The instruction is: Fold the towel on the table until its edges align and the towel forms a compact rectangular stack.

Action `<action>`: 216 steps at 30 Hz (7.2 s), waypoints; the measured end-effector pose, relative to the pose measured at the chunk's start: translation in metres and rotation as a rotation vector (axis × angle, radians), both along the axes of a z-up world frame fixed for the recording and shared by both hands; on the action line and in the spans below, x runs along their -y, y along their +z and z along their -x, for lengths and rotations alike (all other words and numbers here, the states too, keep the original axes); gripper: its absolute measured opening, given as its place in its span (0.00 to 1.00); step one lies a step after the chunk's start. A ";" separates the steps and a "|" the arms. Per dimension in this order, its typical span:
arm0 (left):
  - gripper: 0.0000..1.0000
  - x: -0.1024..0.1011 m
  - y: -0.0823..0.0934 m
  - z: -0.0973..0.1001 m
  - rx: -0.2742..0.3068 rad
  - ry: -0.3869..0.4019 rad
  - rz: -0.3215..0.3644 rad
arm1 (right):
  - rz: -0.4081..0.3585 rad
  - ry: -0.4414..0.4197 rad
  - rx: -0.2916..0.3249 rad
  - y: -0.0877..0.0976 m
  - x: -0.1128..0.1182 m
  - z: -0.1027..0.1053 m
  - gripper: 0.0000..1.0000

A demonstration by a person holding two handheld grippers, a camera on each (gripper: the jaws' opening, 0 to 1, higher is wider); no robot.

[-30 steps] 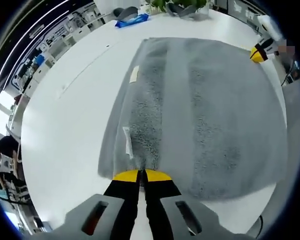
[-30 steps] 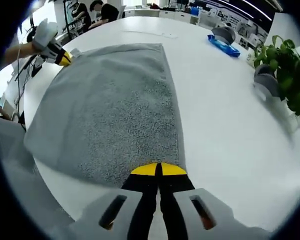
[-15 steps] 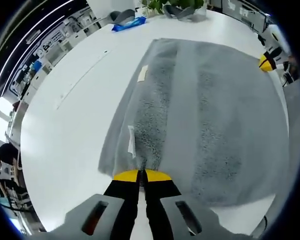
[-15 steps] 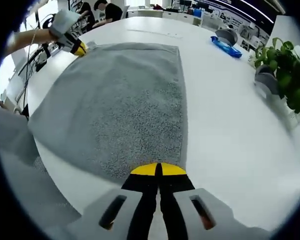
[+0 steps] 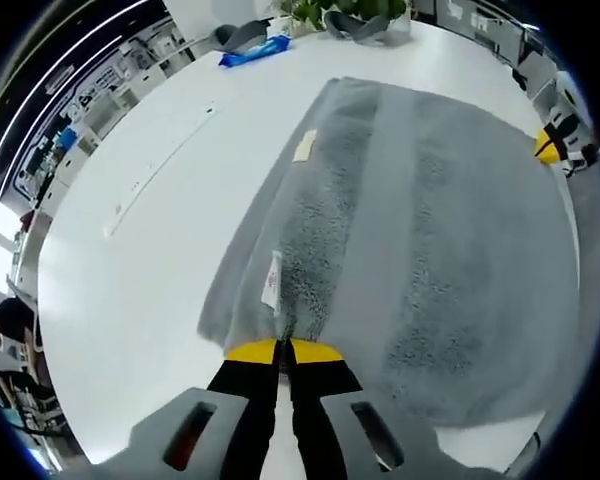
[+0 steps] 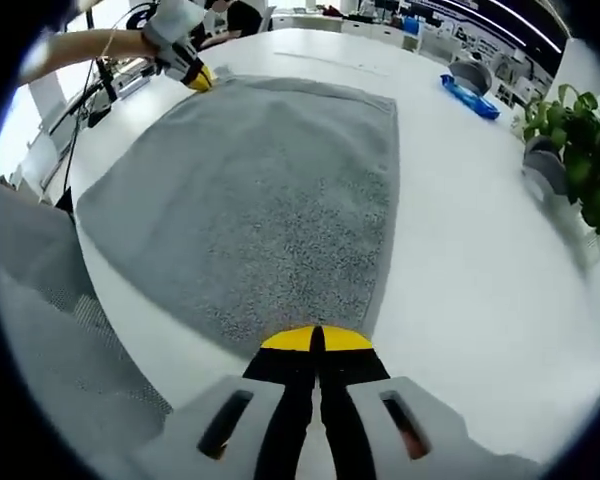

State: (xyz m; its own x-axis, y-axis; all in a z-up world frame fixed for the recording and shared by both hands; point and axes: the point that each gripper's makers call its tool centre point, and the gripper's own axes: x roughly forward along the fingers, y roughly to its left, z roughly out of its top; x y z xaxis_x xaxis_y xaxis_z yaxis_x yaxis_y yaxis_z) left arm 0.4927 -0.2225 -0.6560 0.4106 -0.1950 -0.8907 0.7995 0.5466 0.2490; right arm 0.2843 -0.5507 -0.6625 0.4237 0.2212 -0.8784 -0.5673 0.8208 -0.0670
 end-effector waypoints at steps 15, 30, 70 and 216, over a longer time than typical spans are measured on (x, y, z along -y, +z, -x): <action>0.03 0.012 0.003 -0.022 0.034 -0.003 0.023 | 0.008 0.041 -0.003 0.000 -0.009 0.006 0.00; 0.04 0.015 0.003 -0.033 0.056 -0.002 0.030 | -0.022 0.068 -0.013 0.000 -0.013 0.008 0.00; 0.24 0.066 0.064 0.217 0.005 -0.147 0.521 | -0.126 0.262 -0.086 0.001 -0.017 0.013 0.02; 0.02 0.029 0.178 0.118 0.334 0.238 0.336 | 0.010 0.112 0.429 0.169 -0.004 -0.095 0.00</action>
